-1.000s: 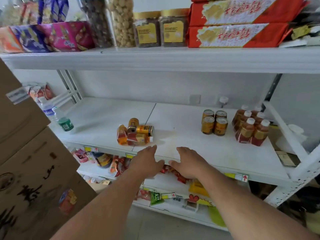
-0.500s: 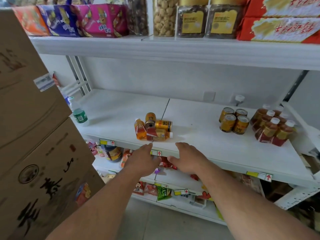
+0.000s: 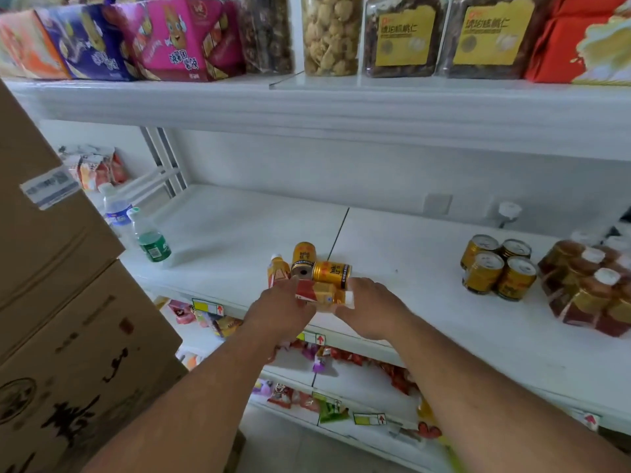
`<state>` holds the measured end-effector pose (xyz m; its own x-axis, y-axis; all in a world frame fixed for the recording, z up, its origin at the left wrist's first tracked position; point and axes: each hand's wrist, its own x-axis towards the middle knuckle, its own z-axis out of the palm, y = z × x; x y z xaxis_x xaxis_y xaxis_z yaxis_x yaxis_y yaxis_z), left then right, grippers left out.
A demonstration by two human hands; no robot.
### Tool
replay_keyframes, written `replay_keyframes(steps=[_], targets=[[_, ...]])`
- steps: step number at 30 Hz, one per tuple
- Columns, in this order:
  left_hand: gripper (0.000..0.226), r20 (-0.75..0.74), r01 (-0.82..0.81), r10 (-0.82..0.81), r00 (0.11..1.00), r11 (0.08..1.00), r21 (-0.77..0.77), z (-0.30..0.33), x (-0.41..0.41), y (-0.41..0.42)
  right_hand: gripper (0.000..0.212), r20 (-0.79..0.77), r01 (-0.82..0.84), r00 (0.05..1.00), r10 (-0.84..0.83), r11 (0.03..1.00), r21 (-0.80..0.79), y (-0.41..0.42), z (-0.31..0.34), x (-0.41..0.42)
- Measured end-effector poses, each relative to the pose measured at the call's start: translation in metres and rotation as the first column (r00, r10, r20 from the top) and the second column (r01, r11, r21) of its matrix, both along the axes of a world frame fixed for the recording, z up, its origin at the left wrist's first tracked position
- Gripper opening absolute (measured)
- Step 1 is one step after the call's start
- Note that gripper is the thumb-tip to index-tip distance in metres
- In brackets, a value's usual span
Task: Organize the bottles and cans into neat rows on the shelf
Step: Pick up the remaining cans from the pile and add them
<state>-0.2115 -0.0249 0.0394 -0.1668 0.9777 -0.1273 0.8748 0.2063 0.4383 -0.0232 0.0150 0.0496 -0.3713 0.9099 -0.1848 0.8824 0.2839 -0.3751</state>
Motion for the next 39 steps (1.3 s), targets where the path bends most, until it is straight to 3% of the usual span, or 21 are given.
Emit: replay_keyframes(steps=[3, 7, 12, 16, 20, 28, 33, 39], targets=[[0.066, 0.039, -0.022, 0.023, 0.999, 0.999, -0.045, 0.000, -0.003, 0.017, 0.057, 0.005, 0.005, 1.000, -0.004, 1.000, -0.022, 0.018, -0.004, -0.003], [0.031, 0.108, -0.040, 0.039, 0.993, 0.999, 0.004, -0.001, -0.013, 0.051, 0.058, -0.020, 0.026, 0.999, -0.027, 0.999, -0.044, 0.043, -0.008, -0.010], [0.052, 0.073, -0.107, 0.106, 0.992, 0.994, 0.010, -0.005, -0.032, 0.101, 0.057, -0.004, 0.039, 0.999, -0.039, 0.999, -0.025, 0.077, -0.015, -0.025], [0.054, 0.007, -0.072, 0.073, 0.997, 0.995, -0.075, -0.012, -0.047, 0.142, 0.063, 0.022, 0.054, 0.998, -0.054, 0.998, -0.042, 0.105, -0.022, -0.042], [0.026, -0.024, -0.041, 0.038, 0.999, 0.992, -0.123, -0.016, -0.054, 0.180, 0.074, 0.033, 0.082, 0.996, -0.080, 0.995, -0.062, 0.125, -0.031, -0.055], [0.031, -0.281, 0.009, -0.071, 0.957, 0.976, -0.217, -0.026, -0.053, 0.217, 0.071, 0.119, 0.077, 0.991, -0.061, 0.987, -0.138, 0.155, -0.045, -0.060], [0.046, -0.220, 0.011, -0.074, 0.973, 0.961, -0.276, -0.032, -0.051, 0.231, 0.067, 0.116, 0.086, 0.991, -0.065, 0.979, -0.186, 0.165, -0.051, -0.058], [0.046, -0.070, 0.049, -0.076, 0.995, 0.942, -0.332, -0.040, -0.042, 0.241, 0.065, 0.122, 0.065, 0.992, -0.036, 0.968, -0.244, 0.173, -0.057, -0.061]])
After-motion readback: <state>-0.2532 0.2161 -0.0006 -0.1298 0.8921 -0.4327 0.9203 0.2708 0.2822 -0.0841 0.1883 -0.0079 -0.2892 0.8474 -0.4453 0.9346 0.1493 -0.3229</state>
